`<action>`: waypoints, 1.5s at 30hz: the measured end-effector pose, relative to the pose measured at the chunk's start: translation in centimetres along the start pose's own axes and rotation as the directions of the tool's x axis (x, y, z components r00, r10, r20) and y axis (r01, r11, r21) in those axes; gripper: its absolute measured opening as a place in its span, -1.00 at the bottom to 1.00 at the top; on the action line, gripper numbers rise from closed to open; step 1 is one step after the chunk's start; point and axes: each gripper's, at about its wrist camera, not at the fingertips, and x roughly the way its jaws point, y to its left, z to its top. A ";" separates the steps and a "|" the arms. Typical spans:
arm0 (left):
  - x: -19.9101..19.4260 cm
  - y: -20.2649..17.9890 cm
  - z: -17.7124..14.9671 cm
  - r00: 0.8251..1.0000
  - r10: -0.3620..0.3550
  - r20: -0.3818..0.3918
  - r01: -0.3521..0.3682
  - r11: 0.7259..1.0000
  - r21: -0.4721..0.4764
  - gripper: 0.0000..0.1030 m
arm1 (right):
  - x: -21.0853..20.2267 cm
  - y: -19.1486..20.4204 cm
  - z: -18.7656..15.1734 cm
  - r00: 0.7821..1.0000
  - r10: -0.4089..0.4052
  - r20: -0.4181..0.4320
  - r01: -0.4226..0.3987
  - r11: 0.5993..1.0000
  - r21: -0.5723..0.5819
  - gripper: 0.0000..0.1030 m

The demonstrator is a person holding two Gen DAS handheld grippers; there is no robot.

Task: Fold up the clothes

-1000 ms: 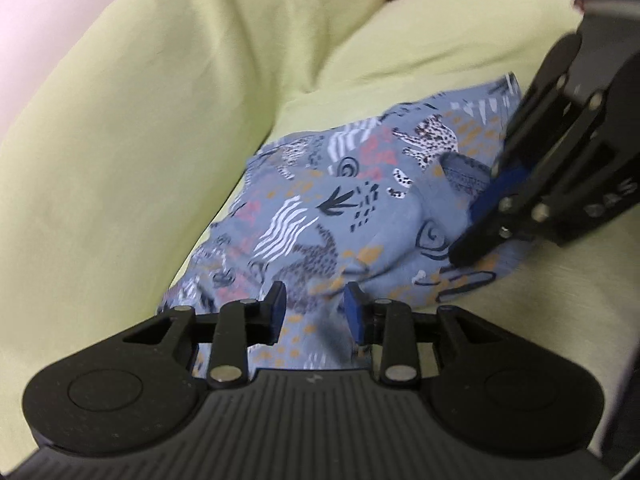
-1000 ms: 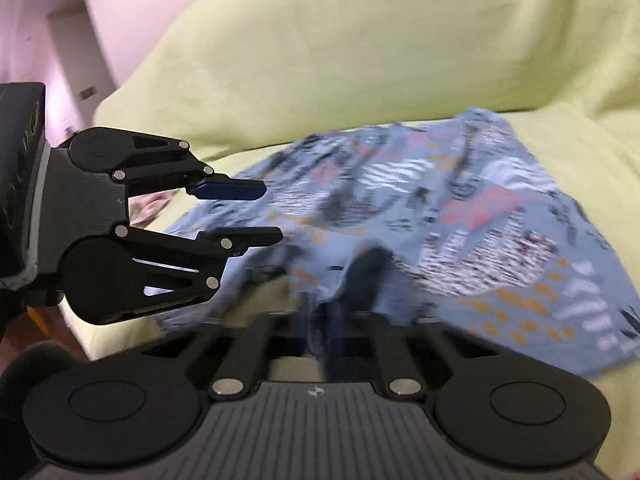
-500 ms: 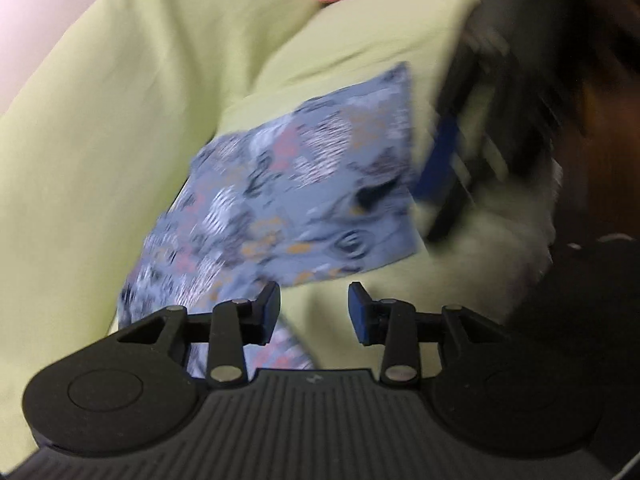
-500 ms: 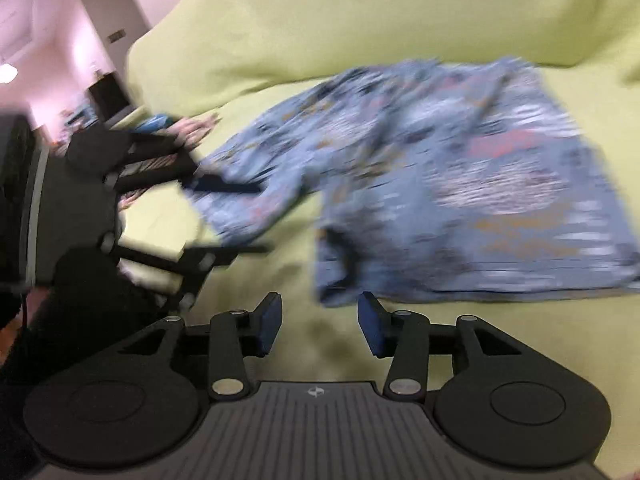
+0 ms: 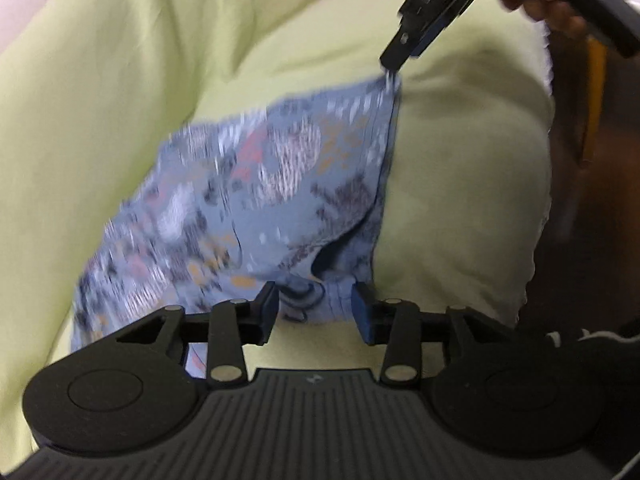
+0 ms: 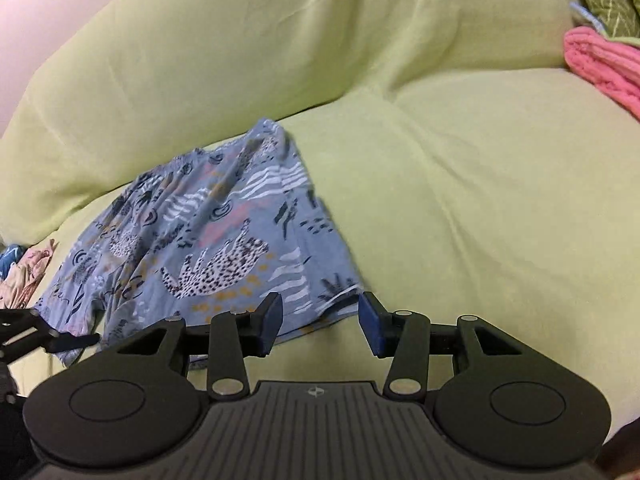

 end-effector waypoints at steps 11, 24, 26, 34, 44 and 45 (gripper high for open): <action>-1.2 0.1 -1.0 1.000 0.015 -0.012 -0.015 1.000 -0.027 -0.82 | 2.2 -2.6 1.4 0.999 -0.036 0.027 0.032 0.991 0.130 -0.11; 0.6 -0.2 0.2 0.999 -0.016 -0.042 0.010 0.990 -0.138 -0.59 | 3.9 -1.3 0.9 0.998 -0.058 -0.034 0.060 0.996 0.068 -0.11; 0.6 -0.4 0.2 0.999 -0.026 -0.041 0.020 0.989 -0.144 -0.77 | 4.1 -0.8 0.8 0.997 -0.063 -0.036 0.064 0.997 0.038 -0.17; -2.1 2.0 -0.2 0.997 -0.070 0.019 0.072 0.980 -0.188 -0.96 | 1.8 -0.1 2.4 0.998 -0.058 0.028 0.059 0.997 -0.051 -0.98; -1.8 -1.3 -0.8 0.989 -0.144 -0.031 0.139 0.983 -0.118 -1.00 | 3.5 -3.3 1.7 0.974 -0.215 -0.066 0.219 0.974 0.058 -0.47; -2.2 -1.1 -0.7 0.991 -0.135 -0.025 0.131 0.984 -0.125 -1.00 | 3.5 -3.2 1.6 0.965 -0.254 -0.068 0.258 0.964 0.055 -0.37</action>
